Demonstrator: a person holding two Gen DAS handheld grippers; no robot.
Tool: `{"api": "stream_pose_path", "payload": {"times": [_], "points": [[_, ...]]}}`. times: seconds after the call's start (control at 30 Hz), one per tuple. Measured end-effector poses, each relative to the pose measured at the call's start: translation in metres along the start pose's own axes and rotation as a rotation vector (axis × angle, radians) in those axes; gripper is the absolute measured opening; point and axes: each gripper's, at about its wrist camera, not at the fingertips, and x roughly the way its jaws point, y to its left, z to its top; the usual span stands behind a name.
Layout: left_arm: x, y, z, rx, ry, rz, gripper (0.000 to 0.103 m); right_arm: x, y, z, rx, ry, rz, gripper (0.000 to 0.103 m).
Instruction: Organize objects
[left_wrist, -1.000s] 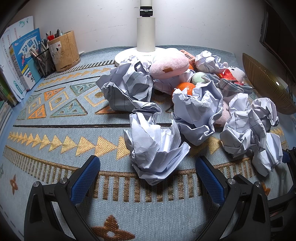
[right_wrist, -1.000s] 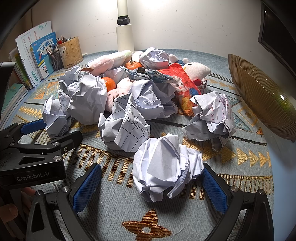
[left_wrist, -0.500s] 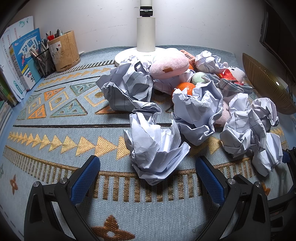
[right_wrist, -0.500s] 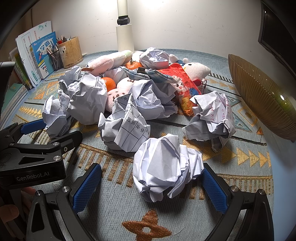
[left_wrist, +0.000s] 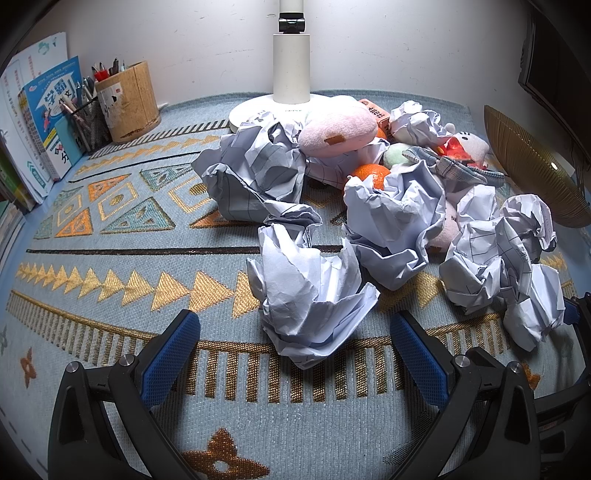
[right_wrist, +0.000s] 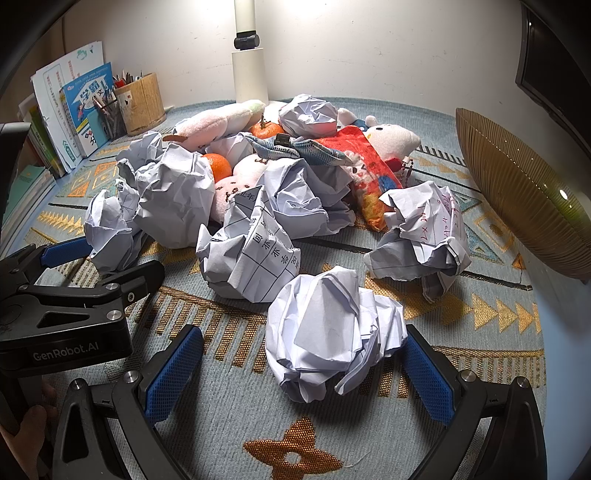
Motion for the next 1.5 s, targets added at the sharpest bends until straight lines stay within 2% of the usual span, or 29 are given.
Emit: {"api": "stream_pose_path", "payload": {"times": [1.5], "points": [[-0.0016, -0.0002, -0.0014, -0.005, 0.0, 0.0, 0.103, -0.0018, -0.0027, -0.0007, -0.001, 0.0, 0.004, 0.103]]}}
